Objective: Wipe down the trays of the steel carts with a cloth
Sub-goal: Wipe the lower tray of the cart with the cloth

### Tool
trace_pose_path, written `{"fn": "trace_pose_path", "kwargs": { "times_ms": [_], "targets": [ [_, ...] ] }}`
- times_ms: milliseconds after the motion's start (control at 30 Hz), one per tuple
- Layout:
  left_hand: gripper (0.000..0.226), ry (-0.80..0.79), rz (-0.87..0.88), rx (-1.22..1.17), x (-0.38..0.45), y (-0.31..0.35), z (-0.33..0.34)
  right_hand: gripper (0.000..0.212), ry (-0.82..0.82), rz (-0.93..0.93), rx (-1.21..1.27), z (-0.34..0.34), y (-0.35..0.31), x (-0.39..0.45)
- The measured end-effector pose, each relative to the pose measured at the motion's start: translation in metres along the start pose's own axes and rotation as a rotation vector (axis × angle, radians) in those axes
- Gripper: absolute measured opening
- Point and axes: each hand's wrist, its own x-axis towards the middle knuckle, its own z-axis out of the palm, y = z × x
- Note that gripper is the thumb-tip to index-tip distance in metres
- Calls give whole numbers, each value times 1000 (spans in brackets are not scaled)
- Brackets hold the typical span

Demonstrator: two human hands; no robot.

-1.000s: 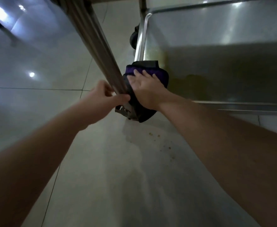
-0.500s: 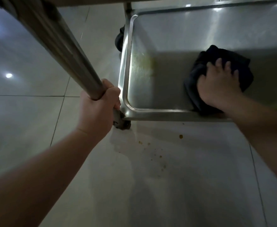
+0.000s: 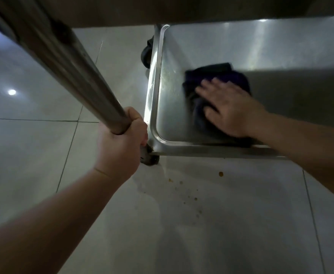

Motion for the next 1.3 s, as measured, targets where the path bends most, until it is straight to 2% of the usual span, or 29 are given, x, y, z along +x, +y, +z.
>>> {"fn": "trace_pose_path", "kwargs": {
  "times_ms": [100, 167, 233, 333, 433, 500, 567, 633, 733, 800, 867, 1033, 1133, 1300],
  "targets": [
    [12, -2, 0, -1, 0, 0, 0, 71, 20, 346, 127, -15, -4, 61],
    [14, -6, 13, 3, 0, -1, -1, 71, -4, 364, 198, -22, -33, 103],
    [16, -10, 13, -29, 0, -2, 0, 72, -13, 247, 204, -22, -70, 122],
    [21, -3, 14, -39, -2, -5, 0, 74, -2, 1, 132, -3, -101, 89],
    [19, -16, 21, -92, -5, -10, -1, 71, -46, -355, 82, 14, -88, 22],
    [21, -8, 28, -74, -5, -13, -3, 69, -116, -489, 48, 12, -71, 9],
    [20, -4, 35, -62, -5, -12, -3, 71, -85, -429, -7, 5, -56, 32],
    [18, -9, 34, -63, -5, -12, -1, 74, -10, -187, 1, -5, -51, 75],
    [20, -43, 37, -79, -3, -12, -2, 71, -11, 227, 132, -18, -63, 141],
    [18, -91, 34, -108, -1, -11, -4, 71, -15, 377, 218, -18, -85, 163],
    [18, -131, 35, -103, -2, -10, -5, 73, -22, 352, 200, -14, -105, 161],
    [18, -121, 40, -65, -6, -5, -7, 76, 18, 65, 144, 9, -130, 84],
    [15, -93, -4, -60, -5, -3, -6, 70, -9, -100, 144, 28, -137, 35],
    [16, -61, -70, -60, -9, 0, -5, 67, 61, -97, 125, 41, -134, 1]
  ]
}}
